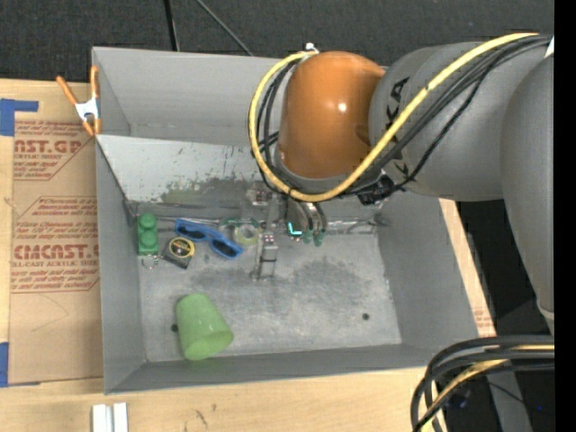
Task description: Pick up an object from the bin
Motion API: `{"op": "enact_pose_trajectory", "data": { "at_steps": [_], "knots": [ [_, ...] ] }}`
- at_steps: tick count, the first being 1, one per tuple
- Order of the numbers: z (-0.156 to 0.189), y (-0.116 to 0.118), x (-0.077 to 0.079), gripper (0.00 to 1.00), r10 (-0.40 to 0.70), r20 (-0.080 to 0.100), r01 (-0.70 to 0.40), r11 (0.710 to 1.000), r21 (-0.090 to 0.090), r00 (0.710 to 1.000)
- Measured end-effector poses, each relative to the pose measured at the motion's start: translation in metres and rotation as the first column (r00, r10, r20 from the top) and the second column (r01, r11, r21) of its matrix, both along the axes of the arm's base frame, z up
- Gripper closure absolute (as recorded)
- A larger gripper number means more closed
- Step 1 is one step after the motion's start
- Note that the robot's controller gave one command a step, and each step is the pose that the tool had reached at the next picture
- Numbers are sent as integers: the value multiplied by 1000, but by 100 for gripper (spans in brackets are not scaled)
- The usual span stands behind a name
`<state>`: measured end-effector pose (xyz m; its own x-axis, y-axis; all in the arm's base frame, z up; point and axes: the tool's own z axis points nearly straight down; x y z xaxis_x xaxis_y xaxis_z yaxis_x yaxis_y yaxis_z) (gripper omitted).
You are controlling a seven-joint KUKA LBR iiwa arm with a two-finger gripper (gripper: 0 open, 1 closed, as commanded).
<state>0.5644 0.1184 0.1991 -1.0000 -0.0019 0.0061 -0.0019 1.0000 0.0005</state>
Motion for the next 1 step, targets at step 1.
{"op": "enact_pose_trajectory", "data": {
  "at_steps": [1],
  "knots": [
    [-60, 84, 6, 0, -275, 3, 275, 961, 1, 961]
  ]
}}
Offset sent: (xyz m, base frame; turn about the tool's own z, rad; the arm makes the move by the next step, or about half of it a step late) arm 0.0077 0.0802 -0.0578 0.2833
